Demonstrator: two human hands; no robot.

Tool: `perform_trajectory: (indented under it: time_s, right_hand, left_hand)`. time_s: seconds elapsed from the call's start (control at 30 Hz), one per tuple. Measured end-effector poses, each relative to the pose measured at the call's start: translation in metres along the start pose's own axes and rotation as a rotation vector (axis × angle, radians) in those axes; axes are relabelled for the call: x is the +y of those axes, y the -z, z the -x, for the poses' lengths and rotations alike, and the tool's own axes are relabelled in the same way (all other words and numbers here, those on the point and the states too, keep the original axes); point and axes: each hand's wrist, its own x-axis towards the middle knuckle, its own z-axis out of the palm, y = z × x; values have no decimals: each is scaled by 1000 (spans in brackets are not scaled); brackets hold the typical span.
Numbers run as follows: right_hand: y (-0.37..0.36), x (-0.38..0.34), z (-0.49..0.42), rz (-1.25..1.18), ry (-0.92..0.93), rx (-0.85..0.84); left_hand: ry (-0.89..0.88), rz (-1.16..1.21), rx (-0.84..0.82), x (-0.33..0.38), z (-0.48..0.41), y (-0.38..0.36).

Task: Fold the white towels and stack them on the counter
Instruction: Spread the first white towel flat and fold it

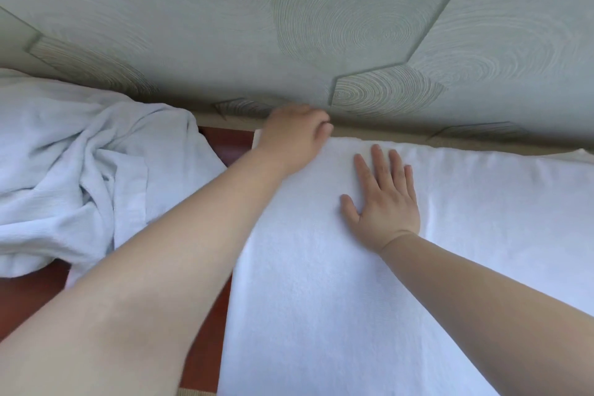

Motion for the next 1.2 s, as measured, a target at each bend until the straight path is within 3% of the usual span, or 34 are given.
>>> perform_trajectory:
  time_s: [0.07, 0.17, 0.37, 0.5, 0.7, 0.83, 0.9, 1.03, 1.1, 1.2]
  right_hand:
    - [0, -1, 0, -13, -7, 4]
    - [0, -1, 0, -39, -29, 22]
    - [0, 0, -1, -13, -23, 10]
    - [2, 0, 0, -2, -17, 10]
    - [2, -2, -1, 2, -21, 11]
    - [2, -2, -1, 7, -20, 18]
    - [2, -3, -1, 14, -23, 22]
    - [1, -3, 1, 5, -25, 28]
    - [0, -2, 1, 8, -23, 33]
    - [-2, 0, 1, 1, -18, 48]
  left_hand:
    - [-112, 56, -135, 44, -10, -19]
    - [-62, -35, -171, 62, -17, -41]
    - [153, -188, -114, -6, -1, -37]
    - [171, -66, 23, -62, 52, -23]
    - [120, -130, -112, -96, 104, -16]
    - [182, 19, -11, -62, 124, -14]
    - [130, 53, 16, -28, 145, -25]
    - [-19, -3, -102, 7, 215, -51]
    - [29, -83, -113, -7, 243, -53]
    - [242, -54, -150, -30, 261, -43]
